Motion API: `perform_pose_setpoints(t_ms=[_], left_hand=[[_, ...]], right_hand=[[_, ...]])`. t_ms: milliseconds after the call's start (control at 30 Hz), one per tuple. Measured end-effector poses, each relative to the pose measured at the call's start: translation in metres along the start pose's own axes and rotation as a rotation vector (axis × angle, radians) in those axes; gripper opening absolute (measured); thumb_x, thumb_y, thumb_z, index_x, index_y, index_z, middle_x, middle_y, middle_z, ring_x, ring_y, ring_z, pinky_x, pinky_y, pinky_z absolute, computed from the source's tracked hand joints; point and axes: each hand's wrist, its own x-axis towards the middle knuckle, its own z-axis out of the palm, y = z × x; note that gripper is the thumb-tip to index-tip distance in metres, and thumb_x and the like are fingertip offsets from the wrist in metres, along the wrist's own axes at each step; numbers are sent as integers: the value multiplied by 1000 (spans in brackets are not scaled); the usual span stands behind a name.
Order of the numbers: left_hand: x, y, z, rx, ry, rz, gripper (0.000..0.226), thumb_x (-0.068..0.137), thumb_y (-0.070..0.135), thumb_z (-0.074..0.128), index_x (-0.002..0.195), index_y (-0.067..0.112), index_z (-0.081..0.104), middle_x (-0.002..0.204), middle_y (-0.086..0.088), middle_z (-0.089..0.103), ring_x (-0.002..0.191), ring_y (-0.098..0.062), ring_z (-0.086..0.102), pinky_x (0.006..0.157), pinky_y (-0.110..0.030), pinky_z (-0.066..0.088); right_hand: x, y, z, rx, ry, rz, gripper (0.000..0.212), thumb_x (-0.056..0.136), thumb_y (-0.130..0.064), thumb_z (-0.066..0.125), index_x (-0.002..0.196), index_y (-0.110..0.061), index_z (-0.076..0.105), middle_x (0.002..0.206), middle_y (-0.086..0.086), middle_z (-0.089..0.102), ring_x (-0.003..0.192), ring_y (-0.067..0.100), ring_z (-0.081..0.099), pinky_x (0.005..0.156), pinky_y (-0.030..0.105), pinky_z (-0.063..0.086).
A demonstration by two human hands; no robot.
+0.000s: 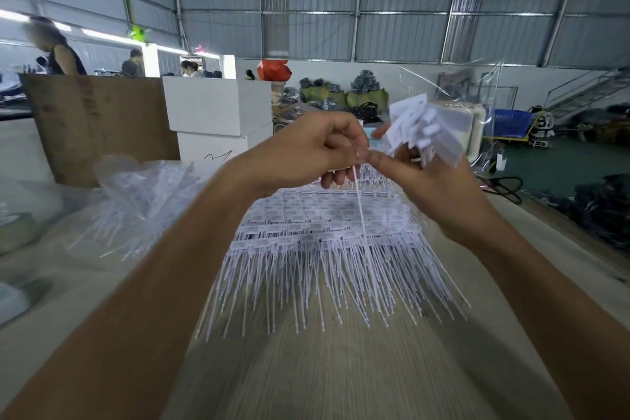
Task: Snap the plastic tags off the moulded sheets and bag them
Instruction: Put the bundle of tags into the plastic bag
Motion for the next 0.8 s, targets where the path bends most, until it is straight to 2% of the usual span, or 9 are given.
perform_pose_setpoints(t_ms=[100,233,300,367,433,533,600,667,800], left_hand=[[1,2,2,-52,52,32,4,99,9,60,99,5,62,67,-6,66,62,-18,60,54,-28,49],[3,1,7,-109,103,53,8,98,5,60,104,-1,61,66,-7,66,59,-19,58,53,-27,49],[2,0,8,-97,106,47,11,96,3,62,107,1,61,71,-9,69,60,-17,59,54,-26,50],[2,-1,8,-98,119,33,16,93,2,66,109,3,62,82,-14,70,61,-16,60,55,-26,52],[3,-2,7,-93,136,28,20,90,2,69,109,2,63,96,-20,69,62,-16,61,57,-26,54],[4,-5,7,-67,144,34,20,88,3,73,106,1,66,102,-23,67,63,-16,64,61,-28,57],[4,-6,8,-60,145,36,15,88,3,73,102,2,68,95,-18,69,64,-16,66,61,-26,57],[5,-6,9,-50,144,38,14,88,2,72,102,2,69,88,-15,69,65,-16,68,61,-26,58],[5,-3,11,-34,115,48,15,88,3,73,102,2,68,80,-14,71,62,-17,69,57,-23,55]], right_hand=[[-1,2,-4,113,-80,61,18,88,-22,77,94,-27,62,60,-11,43,50,1,40,50,12,36],[-7,7,-2,66,-148,146,14,96,-16,67,92,-29,63,58,-27,58,51,-10,54,49,4,38],[-7,9,0,12,-149,216,22,100,-24,61,80,-32,66,61,-19,59,50,-5,48,52,11,38],[-6,10,-2,-90,-164,245,30,103,-26,55,74,-20,61,65,-1,53,56,5,44,61,25,36],[-5,11,-4,-173,-159,238,36,105,-20,50,71,-9,55,70,14,52,63,12,45,66,31,34],[-6,13,-4,-145,-153,279,40,107,-19,44,70,-8,51,68,7,51,62,13,47,66,34,41],[-7,14,-1,-24,-141,364,42,108,-27,43,69,-13,47,64,3,49,56,17,47,58,35,44],[-6,16,1,50,-76,441,40,106,-31,48,68,-18,45,57,-6,45,48,11,37,49,28,35],[-4,17,0,-38,-39,414,52,105,-32,48,53,-29,46,50,-11,38,44,5,28,44,21,24]])
